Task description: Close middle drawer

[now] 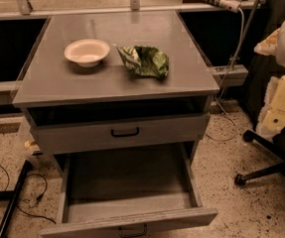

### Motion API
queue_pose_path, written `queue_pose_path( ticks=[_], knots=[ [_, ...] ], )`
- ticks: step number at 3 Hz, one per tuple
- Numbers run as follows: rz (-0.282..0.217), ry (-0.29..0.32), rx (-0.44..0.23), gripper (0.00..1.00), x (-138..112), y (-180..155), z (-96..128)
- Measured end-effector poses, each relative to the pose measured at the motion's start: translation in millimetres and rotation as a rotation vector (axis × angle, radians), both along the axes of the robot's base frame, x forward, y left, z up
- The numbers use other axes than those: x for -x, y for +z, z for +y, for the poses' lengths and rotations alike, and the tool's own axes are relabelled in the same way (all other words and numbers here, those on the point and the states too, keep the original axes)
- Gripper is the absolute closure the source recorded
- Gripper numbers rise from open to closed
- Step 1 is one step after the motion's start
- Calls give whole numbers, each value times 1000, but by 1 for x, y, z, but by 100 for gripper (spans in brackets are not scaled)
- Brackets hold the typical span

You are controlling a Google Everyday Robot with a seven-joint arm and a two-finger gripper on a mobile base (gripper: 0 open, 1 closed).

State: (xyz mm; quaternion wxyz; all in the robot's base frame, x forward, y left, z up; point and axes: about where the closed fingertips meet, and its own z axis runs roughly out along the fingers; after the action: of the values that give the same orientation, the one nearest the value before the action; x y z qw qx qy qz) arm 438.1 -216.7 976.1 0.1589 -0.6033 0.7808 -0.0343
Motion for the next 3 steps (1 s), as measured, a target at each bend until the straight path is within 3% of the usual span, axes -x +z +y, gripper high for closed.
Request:
queue_pose_path(
  ticks=[1,3],
  knots=[
    [0,0,0,0,0,0,0],
    [-7,94,-41,0,29,-49,10]
  ],
)
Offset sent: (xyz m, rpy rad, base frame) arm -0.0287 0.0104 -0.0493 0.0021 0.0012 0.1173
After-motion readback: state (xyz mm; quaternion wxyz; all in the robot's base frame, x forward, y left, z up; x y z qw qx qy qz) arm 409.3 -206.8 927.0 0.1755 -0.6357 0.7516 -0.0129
